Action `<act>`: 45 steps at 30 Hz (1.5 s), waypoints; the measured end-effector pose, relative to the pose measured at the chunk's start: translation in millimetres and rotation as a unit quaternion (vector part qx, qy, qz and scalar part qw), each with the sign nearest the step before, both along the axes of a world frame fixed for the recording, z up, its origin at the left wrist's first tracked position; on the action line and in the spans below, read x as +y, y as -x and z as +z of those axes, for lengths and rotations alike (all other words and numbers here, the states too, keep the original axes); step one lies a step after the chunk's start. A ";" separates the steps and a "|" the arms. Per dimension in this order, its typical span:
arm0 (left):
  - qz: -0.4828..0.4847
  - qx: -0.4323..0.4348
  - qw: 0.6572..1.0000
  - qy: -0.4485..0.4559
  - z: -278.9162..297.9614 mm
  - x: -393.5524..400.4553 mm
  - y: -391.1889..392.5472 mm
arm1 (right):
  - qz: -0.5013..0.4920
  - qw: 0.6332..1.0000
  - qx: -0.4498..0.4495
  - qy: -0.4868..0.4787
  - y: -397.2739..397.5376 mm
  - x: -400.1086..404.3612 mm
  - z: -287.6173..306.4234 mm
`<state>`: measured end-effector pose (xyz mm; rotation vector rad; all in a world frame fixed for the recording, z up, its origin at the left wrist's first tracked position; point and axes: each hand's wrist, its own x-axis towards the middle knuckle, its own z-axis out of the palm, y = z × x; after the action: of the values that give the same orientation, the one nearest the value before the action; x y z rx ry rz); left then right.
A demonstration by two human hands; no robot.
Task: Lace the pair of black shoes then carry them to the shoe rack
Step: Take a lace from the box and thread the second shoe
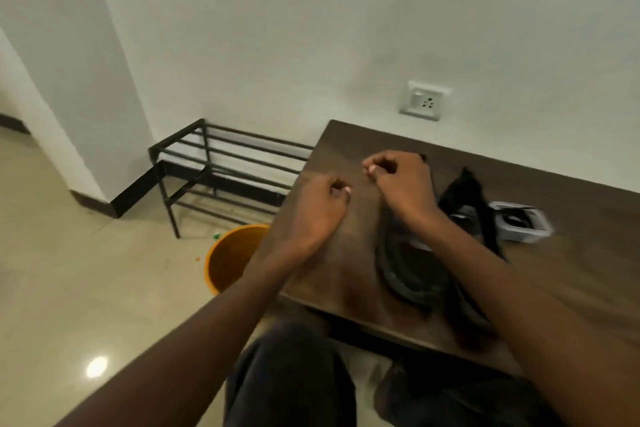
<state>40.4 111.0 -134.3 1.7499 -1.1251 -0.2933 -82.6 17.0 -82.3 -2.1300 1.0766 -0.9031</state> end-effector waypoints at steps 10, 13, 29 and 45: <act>-0.125 -0.166 0.938 -0.277 -4.2 -19.9 168.4 | -0.102 0.962 0.191 -0.166 217.7 -14.8 -10.8; -0.124 -0.181 0.930 -0.294 -2.5 -14.9 166.7 | -0.053 0.938 0.259 -0.223 222.0 -19.5 -26.3; -0.156 -0.195 0.907 -0.339 31.4 -8.8 128.6 | -0.053 0.948 0.184 -0.253 181.5 -4.3 -38.3; -0.250 -0.491 0.811 -0.197 10.4 -164.4 229.0 | -0.364 0.921 0.133 -0.047 243.4 -135.3 -59.2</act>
<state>-188.6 -53.4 -123.8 1.9678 -2.4398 0.1271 -326.1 -118.3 -141.5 -1.8038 2.0846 -0.8498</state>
